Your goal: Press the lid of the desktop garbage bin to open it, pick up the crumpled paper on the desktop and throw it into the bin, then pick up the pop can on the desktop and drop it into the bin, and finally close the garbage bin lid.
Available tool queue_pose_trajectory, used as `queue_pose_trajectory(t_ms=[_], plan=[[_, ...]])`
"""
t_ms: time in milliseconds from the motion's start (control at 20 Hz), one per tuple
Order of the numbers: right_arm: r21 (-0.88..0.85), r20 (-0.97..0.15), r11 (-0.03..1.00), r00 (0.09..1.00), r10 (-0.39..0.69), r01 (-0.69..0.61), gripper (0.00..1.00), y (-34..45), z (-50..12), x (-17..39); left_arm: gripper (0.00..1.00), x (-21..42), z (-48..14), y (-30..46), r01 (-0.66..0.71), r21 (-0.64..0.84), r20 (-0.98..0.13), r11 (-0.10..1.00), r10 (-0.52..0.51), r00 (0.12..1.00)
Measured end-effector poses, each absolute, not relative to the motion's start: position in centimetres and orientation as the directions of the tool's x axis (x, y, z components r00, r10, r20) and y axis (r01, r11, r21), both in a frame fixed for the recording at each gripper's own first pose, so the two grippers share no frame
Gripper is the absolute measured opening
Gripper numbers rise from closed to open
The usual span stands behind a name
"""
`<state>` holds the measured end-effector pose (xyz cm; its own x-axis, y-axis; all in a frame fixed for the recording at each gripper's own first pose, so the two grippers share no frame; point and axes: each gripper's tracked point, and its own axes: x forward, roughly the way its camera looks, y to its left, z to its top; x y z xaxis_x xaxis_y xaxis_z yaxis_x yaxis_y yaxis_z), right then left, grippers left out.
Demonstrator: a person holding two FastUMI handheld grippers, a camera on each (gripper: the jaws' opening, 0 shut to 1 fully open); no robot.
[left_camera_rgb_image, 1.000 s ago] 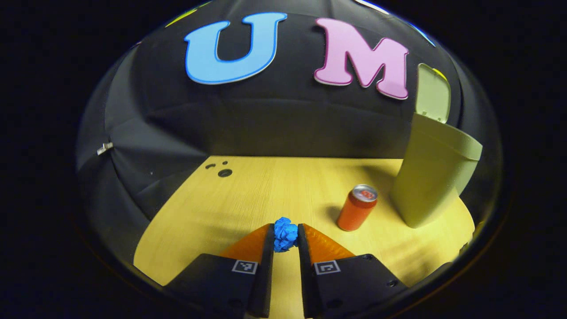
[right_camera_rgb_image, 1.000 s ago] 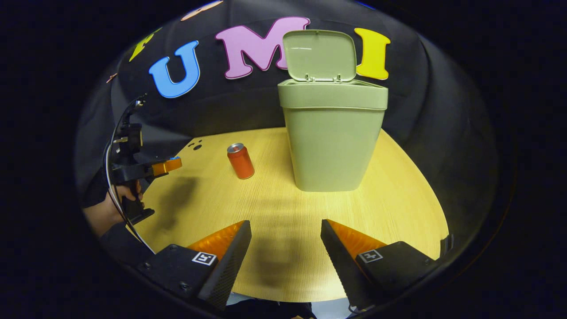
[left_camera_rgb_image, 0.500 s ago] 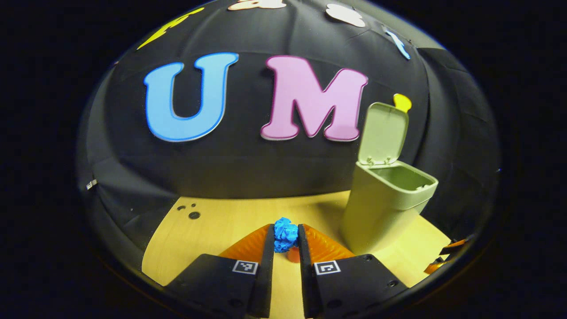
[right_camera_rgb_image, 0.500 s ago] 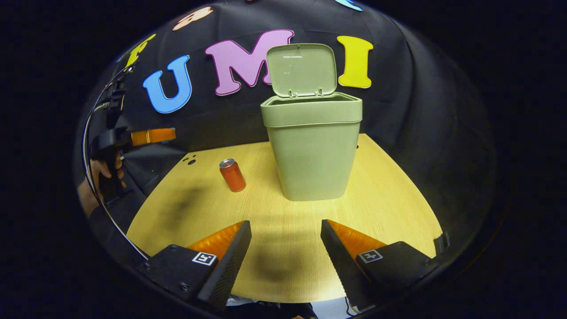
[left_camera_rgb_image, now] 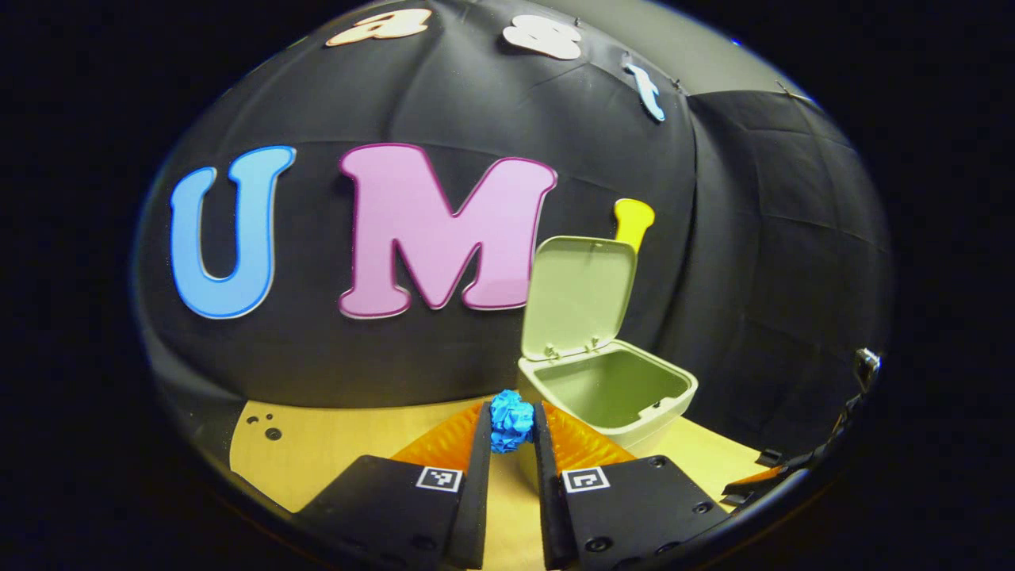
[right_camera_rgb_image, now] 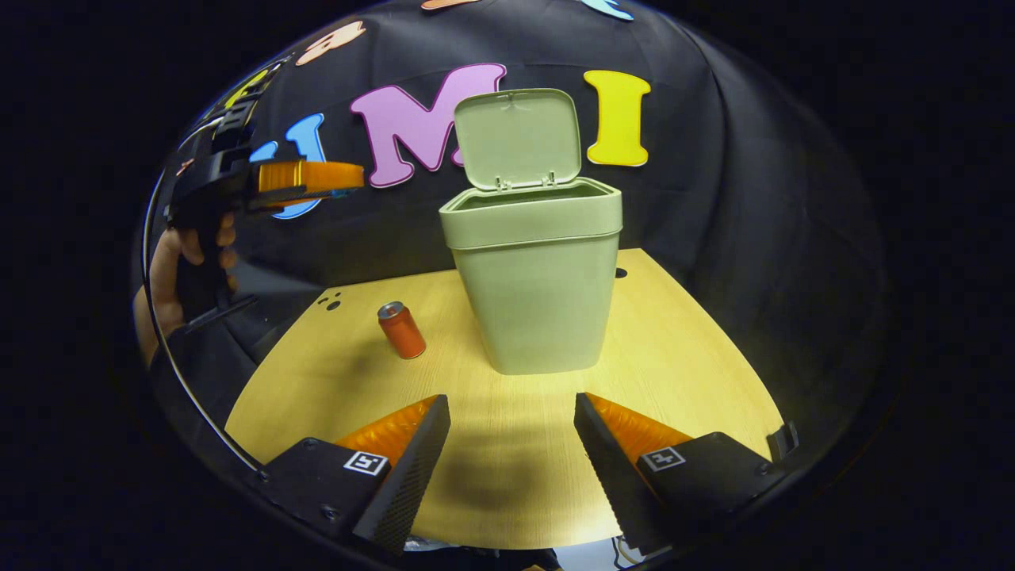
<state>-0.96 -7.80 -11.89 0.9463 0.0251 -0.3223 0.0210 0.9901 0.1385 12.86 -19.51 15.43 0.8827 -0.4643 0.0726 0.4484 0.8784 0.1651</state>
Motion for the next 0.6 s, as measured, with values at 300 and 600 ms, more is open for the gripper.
queue_pose_trajectory(t_ms=[300, 600], plan=[[0.150, -0.319, 0.988, 0.948, 0.005, 0.046, 0.99, -10.0, -11.9, -0.8, 0.32, 14.2, 16.2, -26.1, 0.530, 0.177, 0.047, 0.829, -0.545, 0.837], [0.162, -0.346, 0.986, 0.938, 0.018, 0.041, 0.99, -11.0, -13.0, -0.3, 0.29, 17.2, 13.8, -30.0, 0.558, 0.189, -0.039, 0.808, -0.562, 0.826]])
